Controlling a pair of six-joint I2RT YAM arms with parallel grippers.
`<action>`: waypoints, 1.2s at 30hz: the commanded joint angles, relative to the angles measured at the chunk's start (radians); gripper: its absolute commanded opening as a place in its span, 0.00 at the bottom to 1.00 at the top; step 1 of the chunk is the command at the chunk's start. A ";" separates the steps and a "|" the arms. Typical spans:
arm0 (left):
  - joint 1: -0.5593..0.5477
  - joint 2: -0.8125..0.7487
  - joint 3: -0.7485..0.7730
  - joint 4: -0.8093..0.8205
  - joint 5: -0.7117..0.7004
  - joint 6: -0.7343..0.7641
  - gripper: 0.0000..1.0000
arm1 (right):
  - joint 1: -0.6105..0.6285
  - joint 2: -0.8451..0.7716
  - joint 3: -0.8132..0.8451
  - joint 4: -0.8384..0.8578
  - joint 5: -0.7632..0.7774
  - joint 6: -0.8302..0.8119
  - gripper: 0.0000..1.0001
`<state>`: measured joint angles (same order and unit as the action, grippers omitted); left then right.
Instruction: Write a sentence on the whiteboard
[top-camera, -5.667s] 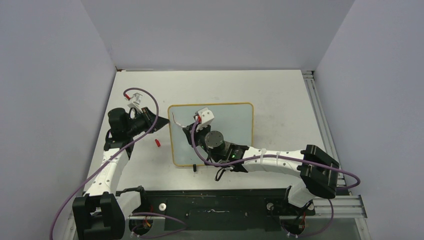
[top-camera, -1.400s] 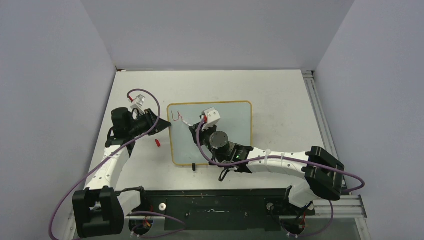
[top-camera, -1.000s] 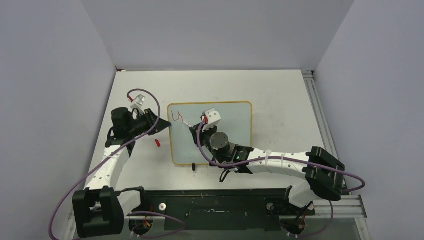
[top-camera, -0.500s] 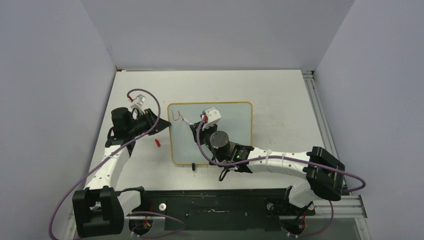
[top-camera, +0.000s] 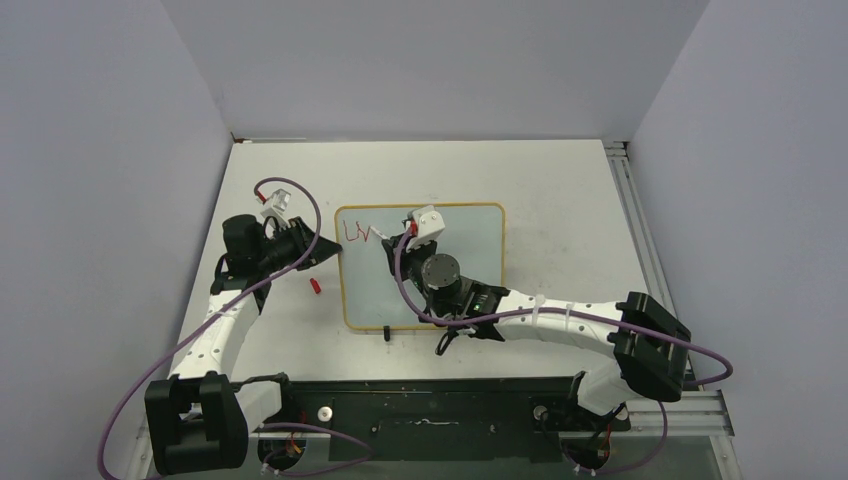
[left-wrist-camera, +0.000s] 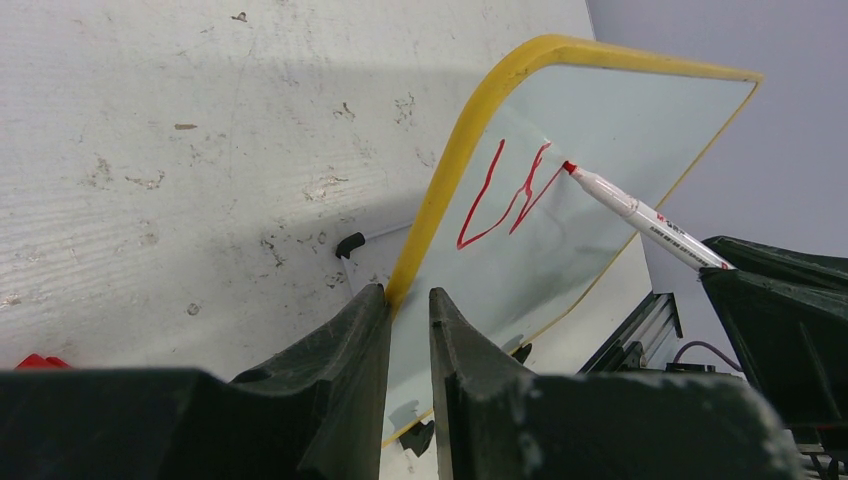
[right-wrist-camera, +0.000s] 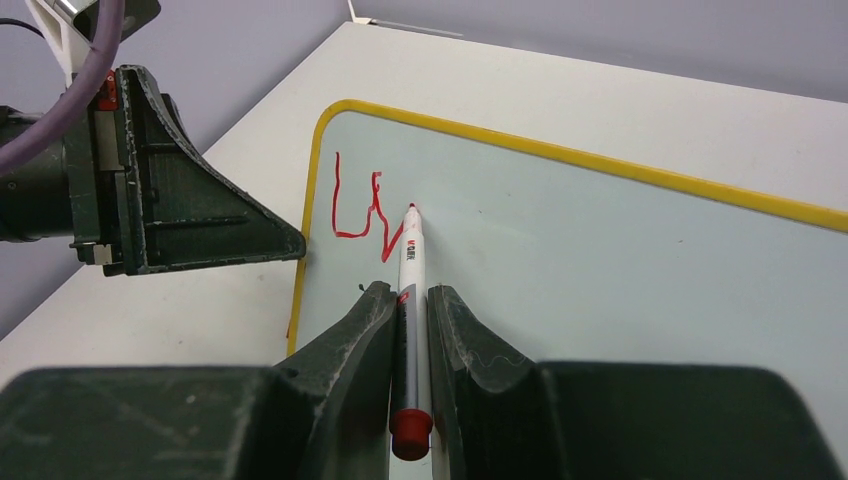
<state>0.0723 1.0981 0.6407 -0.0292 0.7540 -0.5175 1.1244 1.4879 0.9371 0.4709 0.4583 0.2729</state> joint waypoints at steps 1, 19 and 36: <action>-0.014 0.002 0.041 0.040 0.041 0.002 0.19 | -0.024 -0.026 0.045 0.021 0.051 -0.027 0.05; -0.014 0.000 0.044 0.031 0.026 0.007 0.19 | -0.034 -0.026 0.058 0.014 0.019 -0.033 0.05; -0.012 0.004 0.050 -0.009 0.012 0.017 0.19 | 0.006 -0.147 -0.017 -0.043 -0.042 -0.004 0.05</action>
<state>0.0643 1.0981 0.6407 -0.0383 0.7528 -0.5140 1.1213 1.3930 0.9485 0.4221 0.4263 0.2543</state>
